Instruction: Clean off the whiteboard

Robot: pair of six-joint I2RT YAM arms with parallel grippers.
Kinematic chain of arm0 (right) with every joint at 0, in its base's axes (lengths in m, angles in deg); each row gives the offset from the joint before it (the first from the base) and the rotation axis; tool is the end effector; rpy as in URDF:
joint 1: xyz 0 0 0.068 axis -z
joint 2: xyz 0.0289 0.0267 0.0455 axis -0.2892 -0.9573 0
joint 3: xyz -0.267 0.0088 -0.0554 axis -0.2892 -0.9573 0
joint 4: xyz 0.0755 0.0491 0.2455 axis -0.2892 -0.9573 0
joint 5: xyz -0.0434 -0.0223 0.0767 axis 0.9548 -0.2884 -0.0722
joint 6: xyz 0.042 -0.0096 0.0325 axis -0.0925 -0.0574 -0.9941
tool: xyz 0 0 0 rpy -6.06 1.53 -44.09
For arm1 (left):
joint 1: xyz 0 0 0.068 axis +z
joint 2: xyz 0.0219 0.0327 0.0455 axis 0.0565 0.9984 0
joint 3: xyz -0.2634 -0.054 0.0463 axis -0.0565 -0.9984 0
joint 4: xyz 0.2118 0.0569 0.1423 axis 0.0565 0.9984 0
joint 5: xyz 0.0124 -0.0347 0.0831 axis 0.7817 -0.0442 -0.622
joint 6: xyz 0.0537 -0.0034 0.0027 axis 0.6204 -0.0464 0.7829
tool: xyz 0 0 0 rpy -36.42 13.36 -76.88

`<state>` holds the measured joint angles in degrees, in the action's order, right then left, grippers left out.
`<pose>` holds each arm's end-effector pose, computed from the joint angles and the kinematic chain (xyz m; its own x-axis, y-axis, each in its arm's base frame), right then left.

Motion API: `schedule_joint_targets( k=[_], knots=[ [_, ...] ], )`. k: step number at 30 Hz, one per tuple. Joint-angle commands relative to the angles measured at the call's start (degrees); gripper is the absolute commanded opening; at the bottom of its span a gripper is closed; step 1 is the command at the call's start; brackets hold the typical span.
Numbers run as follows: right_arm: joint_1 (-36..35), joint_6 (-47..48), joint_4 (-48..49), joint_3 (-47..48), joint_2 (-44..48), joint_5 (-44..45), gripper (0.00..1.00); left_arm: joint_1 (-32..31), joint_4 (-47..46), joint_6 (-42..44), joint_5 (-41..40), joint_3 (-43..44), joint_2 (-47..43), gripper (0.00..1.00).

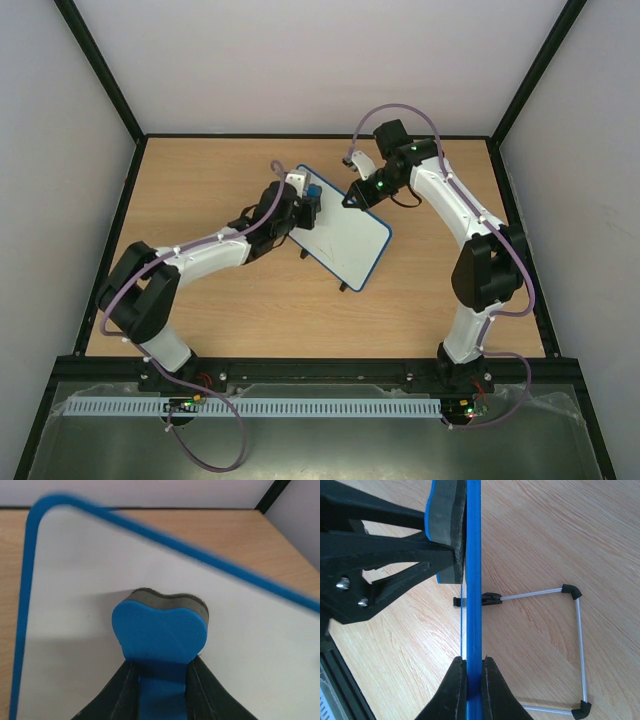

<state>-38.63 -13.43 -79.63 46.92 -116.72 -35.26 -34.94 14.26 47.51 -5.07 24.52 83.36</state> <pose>0.3462 0.1634 0.3086 -0.6743 -0.4689 -0.5705 -0.7343 0.5075 0.4508 0.2904 -0.2249 0.2322 -0.4740 -0.0920 -0.8757 0.4150 0.8538 -0.3144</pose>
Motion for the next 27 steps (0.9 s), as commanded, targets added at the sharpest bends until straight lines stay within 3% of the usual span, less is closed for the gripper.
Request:
schedule_joint_targets(
  k=[1, 5, 9, 16, 27],
  knots=[
    [-4.1, 1.41, -5.46, -2.36, -3.21, -2.51, 0.02, -0.15, 1.84, -0.5, 4.32, 6.5, -2.66, 0.03],
    [-4.19, 1.21, -5.28, -1.95, -3.48, -2.51, 0.02, -0.15, -0.45, -3.05, 4.17, 5.23, -2.3, 0.03],
    [-4.35, 0.92, -5.08, -1.91, -3.75, -2.59, 0.02, -0.87, -5.23, -10.39, 4.57, -1.68, -1.23, 0.03],
    [-4.63, 0.92, -5.08, -1.99, -3.91, -2.68, 0.02, -5.26, -12.69, -20.13, -3.23, -12.7, 0.73, 0.03],
    [-4.81, 0.94, -5.01, -2.0, -3.86, -2.56, 0.02, -5.27, -8.93, -15.25, -3.29, -1.99, -5.35, 0.03]
  ],
)
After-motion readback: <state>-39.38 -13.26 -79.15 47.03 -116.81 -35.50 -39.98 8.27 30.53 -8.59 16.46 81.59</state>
